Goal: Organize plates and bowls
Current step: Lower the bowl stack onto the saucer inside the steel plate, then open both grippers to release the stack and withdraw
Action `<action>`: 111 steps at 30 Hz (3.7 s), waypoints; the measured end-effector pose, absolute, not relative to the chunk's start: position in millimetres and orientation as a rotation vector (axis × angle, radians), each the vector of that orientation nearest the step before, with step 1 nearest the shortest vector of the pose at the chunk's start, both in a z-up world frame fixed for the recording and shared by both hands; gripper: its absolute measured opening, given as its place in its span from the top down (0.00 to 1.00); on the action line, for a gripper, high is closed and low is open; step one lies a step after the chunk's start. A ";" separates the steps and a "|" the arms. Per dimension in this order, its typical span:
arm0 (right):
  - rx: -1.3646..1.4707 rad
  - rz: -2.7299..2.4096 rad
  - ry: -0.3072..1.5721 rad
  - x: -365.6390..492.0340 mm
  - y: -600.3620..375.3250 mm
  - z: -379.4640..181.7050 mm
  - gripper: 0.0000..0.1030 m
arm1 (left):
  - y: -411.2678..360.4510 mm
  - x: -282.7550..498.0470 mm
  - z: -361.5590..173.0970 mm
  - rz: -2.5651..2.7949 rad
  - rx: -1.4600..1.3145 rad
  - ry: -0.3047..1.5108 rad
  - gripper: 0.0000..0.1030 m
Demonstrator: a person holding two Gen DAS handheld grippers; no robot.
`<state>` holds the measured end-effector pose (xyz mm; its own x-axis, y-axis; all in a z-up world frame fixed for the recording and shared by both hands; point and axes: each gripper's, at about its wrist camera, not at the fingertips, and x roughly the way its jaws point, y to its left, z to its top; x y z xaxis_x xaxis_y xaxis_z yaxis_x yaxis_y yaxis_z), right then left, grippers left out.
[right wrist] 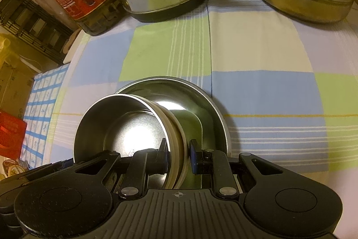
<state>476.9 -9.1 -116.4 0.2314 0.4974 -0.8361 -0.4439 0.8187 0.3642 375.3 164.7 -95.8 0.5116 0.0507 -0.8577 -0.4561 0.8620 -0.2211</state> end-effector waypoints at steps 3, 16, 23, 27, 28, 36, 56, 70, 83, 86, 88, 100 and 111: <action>0.059 0.648 1.182 478.5 -10.5 -118.2 0.81 | 164.1 374.7 -95.2 0.316 -0.449 0.993 0.79; 0.061 0.675 1.166 475.9 -14.8 -120.1 0.81 | 159.7 373.9 -95.8 0.315 -0.422 0.983 0.79; 0.066 0.685 1.161 475.2 -17.2 -119.7 0.81 | 157.7 374.1 -94.5 0.312 -0.396 0.980 0.79; 0.065 0.687 1.155 475.0 -17.3 -118.6 0.81 | 158.6 373.4 -91.9 0.310 -0.397 0.971 0.79; 0.065 0.687 1.152 474.8 -17.4 -118.3 0.81 | 158.7 373.4 -90.8 0.311 -0.394 0.967 0.79; 0.070 0.689 1.149 474.0 -19.2 -117.0 0.81 | 158.9 370.9 -81.4 0.313 -0.373 0.941 0.76; 0.174 0.763 1.045 470.2 -42.7 -106.8 0.81 | 164.9 358.1 -71.6 0.245 -0.407 0.920 0.90; 0.230 0.718 1.145 481.2 -38.4 -99.8 0.89 | 182.4 369.3 -72.2 0.234 -0.496 0.976 0.91; 0.283 0.654 1.237 488.1 -39.8 -95.2 0.88 | 185.4 374.6 -71.2 0.225 -0.490 0.994 0.91; 0.284 0.647 1.241 487.9 -40.0 -95.1 0.88 | 186.6 375.3 -71.2 0.223 -0.494 0.995 0.91; 0.282 0.646 1.239 487.6 -39.4 -94.9 0.88 | 186.6 375.3 -71.3 0.223 -0.491 0.995 0.91; 0.259 0.633 1.213 482.4 -35.3 -94.1 0.88 | 179.9 376.0 -74.0 0.224 -0.445 0.994 0.91; 0.264 0.629 1.161 473.1 -38.0 -89.7 0.84 | 177.4 369.5 -65.1 0.213 -0.392 0.946 0.90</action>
<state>473.1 -38.0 -89.7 0.2523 0.5869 -0.7693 -0.3243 0.8004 0.5042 369.5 177.4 -65.1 0.5713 0.0066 -0.8207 -0.3452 0.9091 -0.2330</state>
